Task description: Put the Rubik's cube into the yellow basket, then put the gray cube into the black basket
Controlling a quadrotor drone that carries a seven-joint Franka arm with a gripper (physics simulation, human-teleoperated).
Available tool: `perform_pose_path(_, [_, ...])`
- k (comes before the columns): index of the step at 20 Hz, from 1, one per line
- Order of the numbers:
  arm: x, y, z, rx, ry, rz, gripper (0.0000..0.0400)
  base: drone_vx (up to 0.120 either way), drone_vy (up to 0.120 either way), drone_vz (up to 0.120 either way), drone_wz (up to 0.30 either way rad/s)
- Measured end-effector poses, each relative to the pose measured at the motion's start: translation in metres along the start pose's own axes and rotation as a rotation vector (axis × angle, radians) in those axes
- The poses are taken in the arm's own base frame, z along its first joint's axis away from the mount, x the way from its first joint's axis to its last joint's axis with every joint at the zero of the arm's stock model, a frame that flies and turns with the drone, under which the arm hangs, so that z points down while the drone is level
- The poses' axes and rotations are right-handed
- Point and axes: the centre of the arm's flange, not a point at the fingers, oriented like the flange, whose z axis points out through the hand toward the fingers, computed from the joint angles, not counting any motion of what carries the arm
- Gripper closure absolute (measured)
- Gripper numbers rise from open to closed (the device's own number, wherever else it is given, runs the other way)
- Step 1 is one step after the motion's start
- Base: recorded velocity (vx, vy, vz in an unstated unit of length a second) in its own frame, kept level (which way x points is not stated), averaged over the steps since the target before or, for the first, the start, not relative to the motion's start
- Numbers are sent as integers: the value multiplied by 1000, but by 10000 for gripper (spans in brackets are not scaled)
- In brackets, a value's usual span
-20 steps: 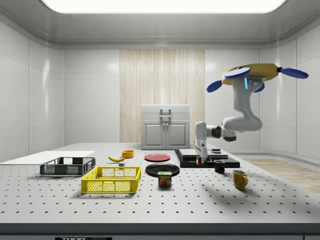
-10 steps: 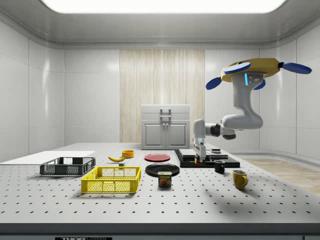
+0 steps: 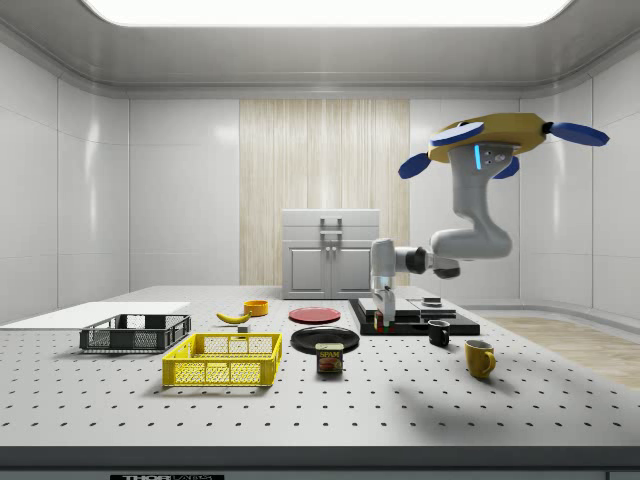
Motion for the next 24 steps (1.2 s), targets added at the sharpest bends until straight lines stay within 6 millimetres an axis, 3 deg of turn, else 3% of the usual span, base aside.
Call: perform_pose_path(24, [0,0,0,0,0,0,75,120,0,0,0])
